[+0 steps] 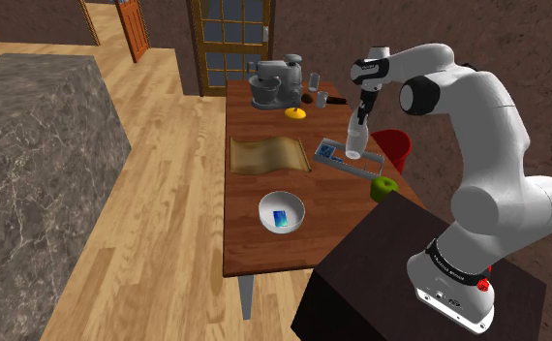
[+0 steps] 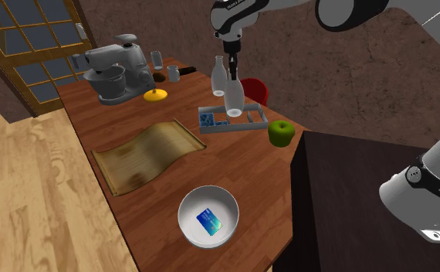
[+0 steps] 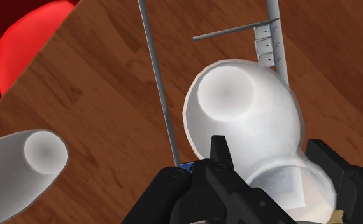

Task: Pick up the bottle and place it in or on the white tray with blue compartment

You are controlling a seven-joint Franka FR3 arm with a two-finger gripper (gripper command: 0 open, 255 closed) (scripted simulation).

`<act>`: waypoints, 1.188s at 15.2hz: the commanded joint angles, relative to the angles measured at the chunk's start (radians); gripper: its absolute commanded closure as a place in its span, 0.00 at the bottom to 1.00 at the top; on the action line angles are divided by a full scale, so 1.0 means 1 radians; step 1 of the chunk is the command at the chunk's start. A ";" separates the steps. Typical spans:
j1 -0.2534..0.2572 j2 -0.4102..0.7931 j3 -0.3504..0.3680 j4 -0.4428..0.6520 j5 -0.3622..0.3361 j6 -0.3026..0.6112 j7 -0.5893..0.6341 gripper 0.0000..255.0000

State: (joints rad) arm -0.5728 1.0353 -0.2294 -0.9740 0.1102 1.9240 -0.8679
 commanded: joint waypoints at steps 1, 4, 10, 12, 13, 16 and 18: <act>0.000 0.003 0.000 -0.007 0.000 0.001 0.000 0.00; -0.001 0.006 0.000 -0.001 0.000 -0.002 0.000 0.00; 0.001 -0.028 -0.003 0.065 -0.005 -0.101 0.005 0.00; 0.001 -0.028 -0.003 0.065 -0.005 -0.101 0.005 0.00; 0.001 -0.028 -0.003 0.065 -0.005 -0.101 0.005 0.00; 0.001 -0.028 -0.003 0.065 -0.005 -0.101 0.005 0.00; 0.001 -0.028 -0.003 0.065 -0.005 -0.101 0.005 0.00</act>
